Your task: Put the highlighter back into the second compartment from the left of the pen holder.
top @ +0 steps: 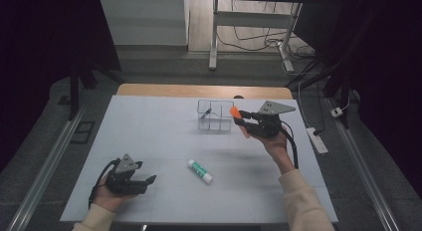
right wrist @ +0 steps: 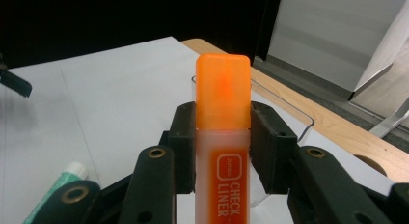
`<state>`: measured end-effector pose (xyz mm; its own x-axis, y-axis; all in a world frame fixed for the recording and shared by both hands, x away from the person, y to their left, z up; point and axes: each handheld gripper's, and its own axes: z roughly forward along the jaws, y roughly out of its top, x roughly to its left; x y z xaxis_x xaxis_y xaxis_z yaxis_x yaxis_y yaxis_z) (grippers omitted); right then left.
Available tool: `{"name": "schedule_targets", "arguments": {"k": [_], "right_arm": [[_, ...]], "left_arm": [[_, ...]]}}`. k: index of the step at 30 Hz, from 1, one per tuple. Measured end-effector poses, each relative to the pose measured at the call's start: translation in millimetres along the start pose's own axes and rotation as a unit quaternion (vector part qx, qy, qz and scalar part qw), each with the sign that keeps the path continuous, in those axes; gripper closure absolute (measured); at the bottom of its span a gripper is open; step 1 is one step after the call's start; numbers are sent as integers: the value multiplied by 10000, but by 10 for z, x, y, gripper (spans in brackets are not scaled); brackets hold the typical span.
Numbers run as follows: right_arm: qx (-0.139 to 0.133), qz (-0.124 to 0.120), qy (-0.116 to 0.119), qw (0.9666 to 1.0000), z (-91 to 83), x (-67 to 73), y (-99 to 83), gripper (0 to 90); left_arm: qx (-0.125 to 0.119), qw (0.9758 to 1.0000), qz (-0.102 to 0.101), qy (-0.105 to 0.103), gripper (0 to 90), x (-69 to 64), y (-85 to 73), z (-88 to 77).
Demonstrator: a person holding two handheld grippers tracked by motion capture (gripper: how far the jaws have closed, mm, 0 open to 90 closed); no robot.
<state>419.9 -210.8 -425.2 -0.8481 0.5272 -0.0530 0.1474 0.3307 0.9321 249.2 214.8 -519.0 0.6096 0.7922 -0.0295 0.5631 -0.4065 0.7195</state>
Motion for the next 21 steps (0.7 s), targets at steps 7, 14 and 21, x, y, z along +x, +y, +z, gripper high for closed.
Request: {"name": "schedule_targets", "arguments": {"k": [7,14,21], "right_arm": [[-177,171,-66,9997,80,-14,61,640],[-284,282,-101,9991,170,-7,132,640],[-323,338,-106,9989,253,-11,203,640]], "left_arm": [[6,10000,9,-11,271,4,2,9],[0,10000,11,-28,271,8,1,9],[10,10000,19,-34,271,5,2,15]]}}
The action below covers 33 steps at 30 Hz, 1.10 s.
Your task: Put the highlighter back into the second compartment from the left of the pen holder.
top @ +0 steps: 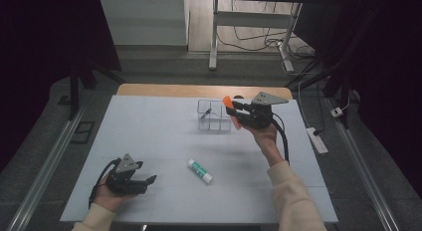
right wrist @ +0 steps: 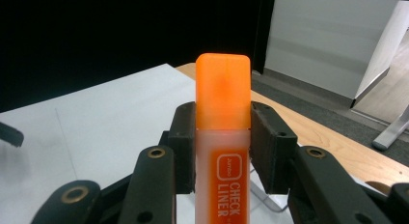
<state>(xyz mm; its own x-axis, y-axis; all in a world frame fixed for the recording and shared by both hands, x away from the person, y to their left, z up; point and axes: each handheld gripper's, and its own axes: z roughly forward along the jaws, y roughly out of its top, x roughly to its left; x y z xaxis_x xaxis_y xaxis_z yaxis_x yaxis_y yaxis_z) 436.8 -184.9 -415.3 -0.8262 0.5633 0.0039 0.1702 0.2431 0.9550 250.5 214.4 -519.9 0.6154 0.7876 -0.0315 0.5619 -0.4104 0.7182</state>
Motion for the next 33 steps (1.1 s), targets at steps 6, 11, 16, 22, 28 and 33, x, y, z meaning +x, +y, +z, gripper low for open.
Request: {"name": "schedule_targets", "arguments": {"k": [6,11,16,22,28,33], "right_arm": [[-40,66,-35,10000,81,-20,36,640],[-73,150,-77,9998,132,-39,67,640],[-102,228,-132,9996,201,-69,85,640],[-25,244,-120,9996,323,-83,83,640],[-36,328,-162,9993,392,-128,118,640],[-27,352,-168,9992,447,-132,164,640]], "left_arm": [[4,10000,4,-11,270,-2,1,1],[-5,10000,0,-19,269,-1,1,0],[-8,10000,2,-18,269,-3,1,-3],[1,10000,6,-18,268,-4,3,2],[2,10000,4,-22,268,-3,3,5],[5,10000,5,-30,267,-5,4,6]]}}
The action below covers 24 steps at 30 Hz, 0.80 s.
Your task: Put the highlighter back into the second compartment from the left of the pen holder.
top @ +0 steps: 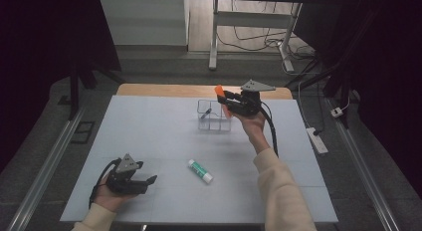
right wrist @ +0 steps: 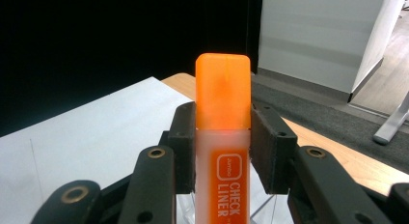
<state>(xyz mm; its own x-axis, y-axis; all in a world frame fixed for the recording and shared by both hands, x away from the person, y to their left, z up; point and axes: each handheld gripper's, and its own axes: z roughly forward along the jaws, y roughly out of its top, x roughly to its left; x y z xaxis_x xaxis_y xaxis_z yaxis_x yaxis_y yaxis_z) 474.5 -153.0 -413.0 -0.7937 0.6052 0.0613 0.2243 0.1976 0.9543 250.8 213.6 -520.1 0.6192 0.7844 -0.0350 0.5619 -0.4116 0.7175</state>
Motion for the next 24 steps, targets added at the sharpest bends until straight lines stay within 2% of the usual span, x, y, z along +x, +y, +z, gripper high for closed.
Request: {"name": "schedule_targets", "arguments": {"k": [5,17,24], "right_arm": [[-26,9,55,10000,63,0,36,640],[-47,54,25,10000,231,-47,55,640],[-122,180,-9,9998,335,-87,37,639]], "left_arm": [[-5,10000,-8,0,266,3,-1,1],[-9,10000,-33,-6,266,12,-1,3],[8,10000,-24,-10,265,17,-1,9]]}}
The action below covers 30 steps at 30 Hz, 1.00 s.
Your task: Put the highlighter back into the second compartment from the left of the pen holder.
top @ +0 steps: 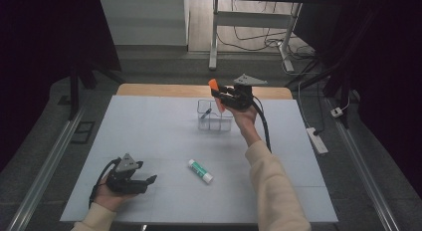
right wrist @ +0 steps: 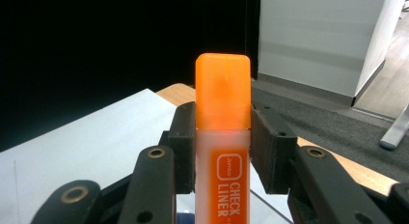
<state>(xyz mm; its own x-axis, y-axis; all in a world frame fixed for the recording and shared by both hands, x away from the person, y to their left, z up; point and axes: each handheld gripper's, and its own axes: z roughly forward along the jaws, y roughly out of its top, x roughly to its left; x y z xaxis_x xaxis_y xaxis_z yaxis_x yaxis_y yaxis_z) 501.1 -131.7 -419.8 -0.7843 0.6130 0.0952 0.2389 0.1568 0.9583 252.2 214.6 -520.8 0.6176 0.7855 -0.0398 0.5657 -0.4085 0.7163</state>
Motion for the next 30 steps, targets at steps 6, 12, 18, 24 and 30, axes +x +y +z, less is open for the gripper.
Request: {"name": "schedule_targets", "arguments": {"k": [6,12,18,24,30], "right_arm": [[15,-24,-33,10000,107,20,-7,638],[15,-79,-29,10000,159,28,-13,638],[64,-112,-118,9998,170,16,-38,627],[181,76,-237,9995,129,-33,-79,478],[301,31,-253,9992,-8,-49,-97,458]], "left_arm": [[-5,10000,-10,-9,265,0,-2,2],[5,10000,-6,-13,266,0,-3,7],[29,10000,-13,-5,265,4,-6,15],[33,10000,-13,-5,265,8,-9,17],[36,10000,-18,-7,266,15,-12,18]]}}
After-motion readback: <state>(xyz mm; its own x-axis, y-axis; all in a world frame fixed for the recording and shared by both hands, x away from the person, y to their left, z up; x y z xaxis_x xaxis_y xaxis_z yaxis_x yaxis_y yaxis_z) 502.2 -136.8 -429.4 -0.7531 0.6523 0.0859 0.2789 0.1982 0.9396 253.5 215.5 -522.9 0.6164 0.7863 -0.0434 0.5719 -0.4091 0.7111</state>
